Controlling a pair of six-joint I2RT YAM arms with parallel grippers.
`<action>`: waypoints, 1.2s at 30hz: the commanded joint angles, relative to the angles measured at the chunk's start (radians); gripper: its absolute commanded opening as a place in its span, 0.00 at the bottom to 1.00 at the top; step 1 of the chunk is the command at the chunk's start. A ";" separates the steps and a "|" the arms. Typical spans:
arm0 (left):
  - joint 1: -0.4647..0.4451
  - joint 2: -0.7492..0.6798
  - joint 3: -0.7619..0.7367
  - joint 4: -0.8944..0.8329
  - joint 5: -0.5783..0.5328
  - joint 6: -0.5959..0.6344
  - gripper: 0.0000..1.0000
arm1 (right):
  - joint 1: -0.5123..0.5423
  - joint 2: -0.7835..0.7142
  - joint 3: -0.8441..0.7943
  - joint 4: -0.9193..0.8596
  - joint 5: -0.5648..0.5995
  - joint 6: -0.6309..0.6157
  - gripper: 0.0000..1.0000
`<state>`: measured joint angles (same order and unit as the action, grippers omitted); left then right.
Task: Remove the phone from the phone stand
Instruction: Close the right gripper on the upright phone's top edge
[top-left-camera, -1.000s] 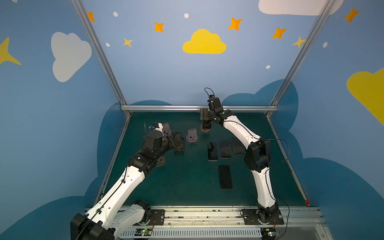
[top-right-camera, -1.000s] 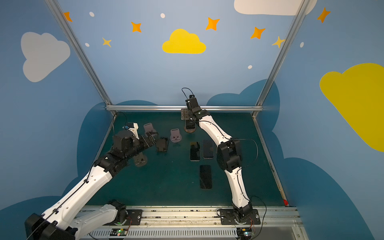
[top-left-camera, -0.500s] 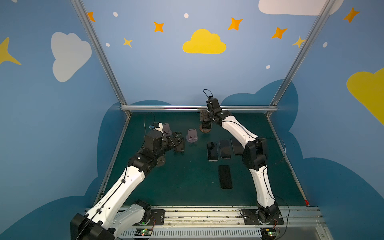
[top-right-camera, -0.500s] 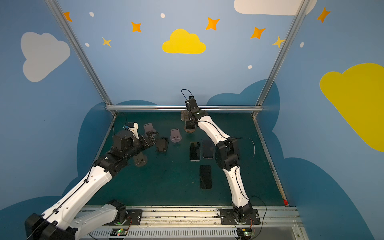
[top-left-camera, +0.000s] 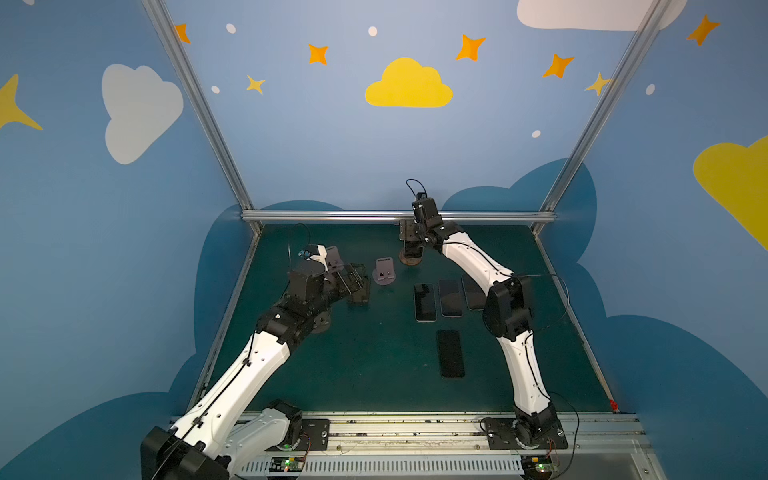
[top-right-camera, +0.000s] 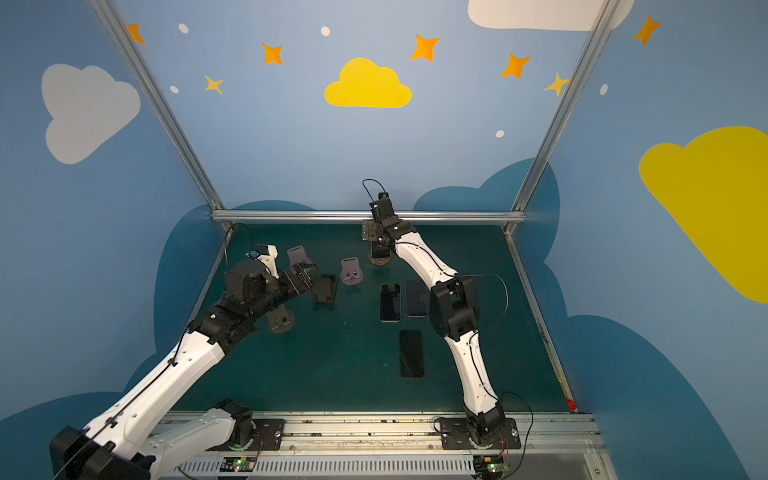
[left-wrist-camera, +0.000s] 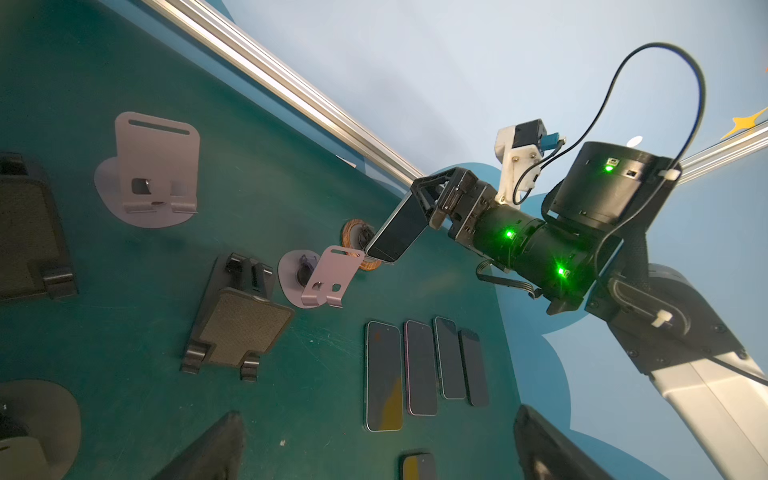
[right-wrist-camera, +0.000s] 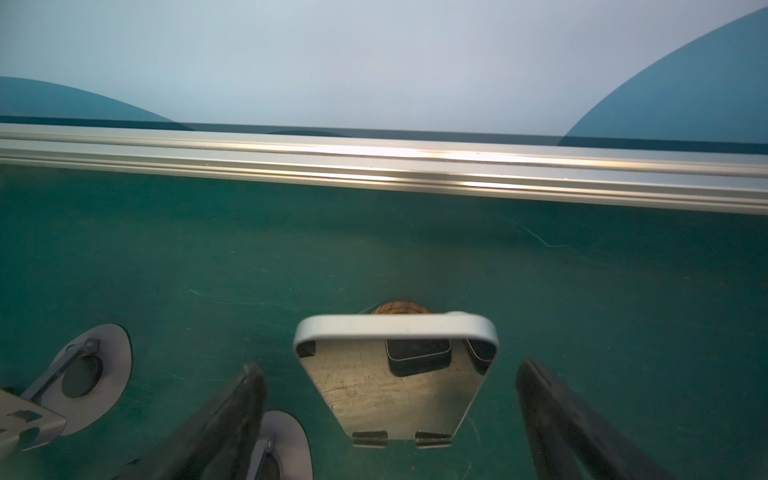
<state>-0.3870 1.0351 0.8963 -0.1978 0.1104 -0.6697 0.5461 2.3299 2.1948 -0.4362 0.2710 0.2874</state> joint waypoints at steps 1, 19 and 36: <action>0.006 0.012 -0.003 0.023 0.014 0.001 1.00 | -0.008 0.020 0.032 0.021 0.007 0.016 0.94; 0.009 0.019 -0.002 0.028 0.026 -0.002 1.00 | -0.018 0.109 0.152 -0.046 0.001 0.019 0.94; 0.017 0.019 -0.004 0.029 0.030 -0.006 1.00 | -0.011 0.143 0.152 -0.039 0.042 0.038 0.92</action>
<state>-0.3767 1.0515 0.8963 -0.1890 0.1307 -0.6704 0.5320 2.4550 2.3192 -0.4728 0.2794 0.3248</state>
